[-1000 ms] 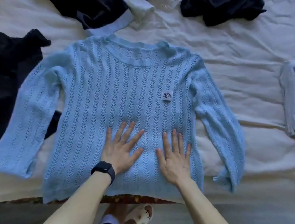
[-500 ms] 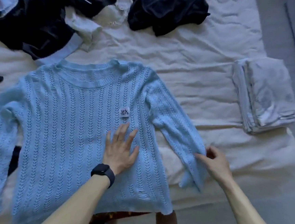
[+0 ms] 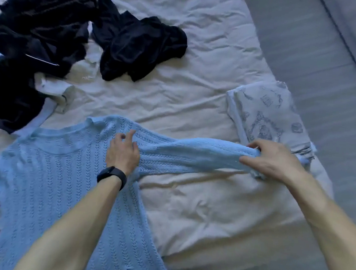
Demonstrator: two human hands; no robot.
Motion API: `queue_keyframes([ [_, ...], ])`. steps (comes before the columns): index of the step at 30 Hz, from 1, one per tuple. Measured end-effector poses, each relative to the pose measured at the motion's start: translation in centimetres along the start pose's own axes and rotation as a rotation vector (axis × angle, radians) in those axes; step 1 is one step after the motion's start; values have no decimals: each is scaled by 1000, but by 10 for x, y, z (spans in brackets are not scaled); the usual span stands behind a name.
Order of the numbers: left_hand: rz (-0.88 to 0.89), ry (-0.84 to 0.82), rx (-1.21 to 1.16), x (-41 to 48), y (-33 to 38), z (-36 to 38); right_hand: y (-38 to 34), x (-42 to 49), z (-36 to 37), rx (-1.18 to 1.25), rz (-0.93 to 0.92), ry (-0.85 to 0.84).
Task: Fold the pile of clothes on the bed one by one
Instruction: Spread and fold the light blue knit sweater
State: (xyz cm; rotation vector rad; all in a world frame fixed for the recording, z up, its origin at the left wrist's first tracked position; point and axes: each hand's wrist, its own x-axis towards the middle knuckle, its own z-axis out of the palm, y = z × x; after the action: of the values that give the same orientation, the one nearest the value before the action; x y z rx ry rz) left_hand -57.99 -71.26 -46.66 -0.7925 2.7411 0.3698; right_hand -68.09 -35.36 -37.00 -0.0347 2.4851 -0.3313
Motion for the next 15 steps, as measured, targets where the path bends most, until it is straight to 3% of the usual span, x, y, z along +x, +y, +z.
queue_keyframes([
  [4,298,-203,419,59,26,1,-3,19,-6,-136,-40,-9],
  [6,338,-235,540,73,35,1,2,25,-13,-168,-64,-37],
  [9,408,-126,520,82,47,-7,18,33,-28,-49,-122,15],
  [12,306,25,340,82,46,-12,41,40,-42,373,-114,127],
  [15,188,39,337,77,45,-4,64,55,-40,322,-71,84],
])
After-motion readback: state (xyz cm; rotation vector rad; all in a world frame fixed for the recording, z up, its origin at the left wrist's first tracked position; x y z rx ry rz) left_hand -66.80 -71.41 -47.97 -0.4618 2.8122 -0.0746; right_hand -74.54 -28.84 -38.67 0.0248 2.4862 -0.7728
